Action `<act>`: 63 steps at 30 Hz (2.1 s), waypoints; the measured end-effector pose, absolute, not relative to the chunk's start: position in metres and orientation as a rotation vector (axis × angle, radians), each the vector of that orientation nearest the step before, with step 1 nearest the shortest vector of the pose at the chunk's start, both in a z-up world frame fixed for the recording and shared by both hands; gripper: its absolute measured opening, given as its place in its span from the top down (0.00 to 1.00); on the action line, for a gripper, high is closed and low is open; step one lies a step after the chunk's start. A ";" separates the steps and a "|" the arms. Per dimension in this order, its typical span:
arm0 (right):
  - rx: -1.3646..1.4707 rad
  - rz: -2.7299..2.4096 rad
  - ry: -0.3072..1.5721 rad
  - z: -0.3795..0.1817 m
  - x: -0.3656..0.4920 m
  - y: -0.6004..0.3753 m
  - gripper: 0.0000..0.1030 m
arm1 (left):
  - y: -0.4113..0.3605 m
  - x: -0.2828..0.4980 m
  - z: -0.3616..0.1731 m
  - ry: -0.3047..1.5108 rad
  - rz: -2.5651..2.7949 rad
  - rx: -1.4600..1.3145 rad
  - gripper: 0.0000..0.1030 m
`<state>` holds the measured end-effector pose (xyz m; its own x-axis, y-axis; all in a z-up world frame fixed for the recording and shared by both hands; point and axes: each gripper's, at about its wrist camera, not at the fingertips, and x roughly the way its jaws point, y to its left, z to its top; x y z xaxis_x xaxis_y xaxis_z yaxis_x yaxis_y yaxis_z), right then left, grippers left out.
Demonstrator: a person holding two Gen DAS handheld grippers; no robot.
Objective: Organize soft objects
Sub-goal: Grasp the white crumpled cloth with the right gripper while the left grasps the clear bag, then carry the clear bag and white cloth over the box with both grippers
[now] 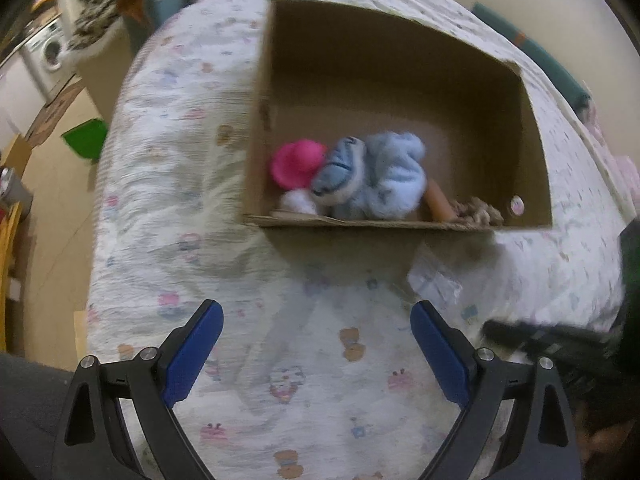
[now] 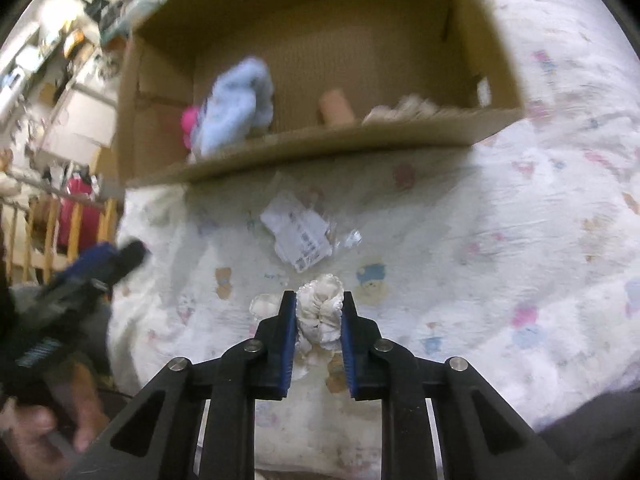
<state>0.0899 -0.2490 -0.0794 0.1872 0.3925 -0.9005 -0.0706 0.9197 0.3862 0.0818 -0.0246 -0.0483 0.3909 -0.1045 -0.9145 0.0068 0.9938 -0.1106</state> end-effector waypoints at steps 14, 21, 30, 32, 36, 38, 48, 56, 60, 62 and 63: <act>0.450 0.166 1.253 -0.068 0.100 -0.298 0.79 | -0.122 0.108 -0.095 1.273 -0.331 0.102 0.15; 0.451 0.145 1.264 -0.074 0.102 -0.304 0.79 | -0.136 0.126 -0.118 1.329 -0.355 0.124 0.50; 0.438 0.161 1.266 -0.073 0.106 -0.298 0.79 | -0.111 0.115 -0.108 1.322 -0.326 0.050 0.78; 0.431 0.166 1.266 -0.073 0.105 -0.295 0.79 | -0.107 0.111 -0.104 1.320 -0.311 0.045 0.79; 0.420 0.181 1.268 -0.073 0.105 -0.291 0.79 | -0.097 0.099 -0.093 1.310 -0.264 0.029 0.79; 0.414 0.187 1.266 -0.072 0.104 -0.290 0.79 | -0.089 0.096 -0.088 1.298 -0.238 0.017 0.79; 0.392 0.233 1.238 -0.063 0.098 -0.280 0.79 | -0.040 0.069 -0.057 1.239 -0.110 -0.088 0.79; 0.374 0.278 1.133 -0.041 0.094 -0.275 0.79 | -0.012 0.062 -0.014 1.134 -0.050 -0.105 0.79; 0.364 0.294 1.064 -0.026 0.092 -0.275 0.79 | -0.003 0.065 0.007 1.060 -0.028 -0.100 0.79; 0.358 0.302 1.031 -0.018 0.091 -0.276 0.79 | -0.005 0.069 0.013 1.034 -0.024 -0.102 0.79; 0.358 0.307 1.018 -0.015 0.091 -0.276 0.79 | -0.004 0.071 0.017 1.021 -0.022 -0.102 0.79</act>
<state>0.0909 -0.2761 -0.0152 0.4920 0.4103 -0.7678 -0.0825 0.9000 0.4280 0.0711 -0.0043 0.0174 0.5228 -0.0654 -0.8500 -0.0296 0.9951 -0.0948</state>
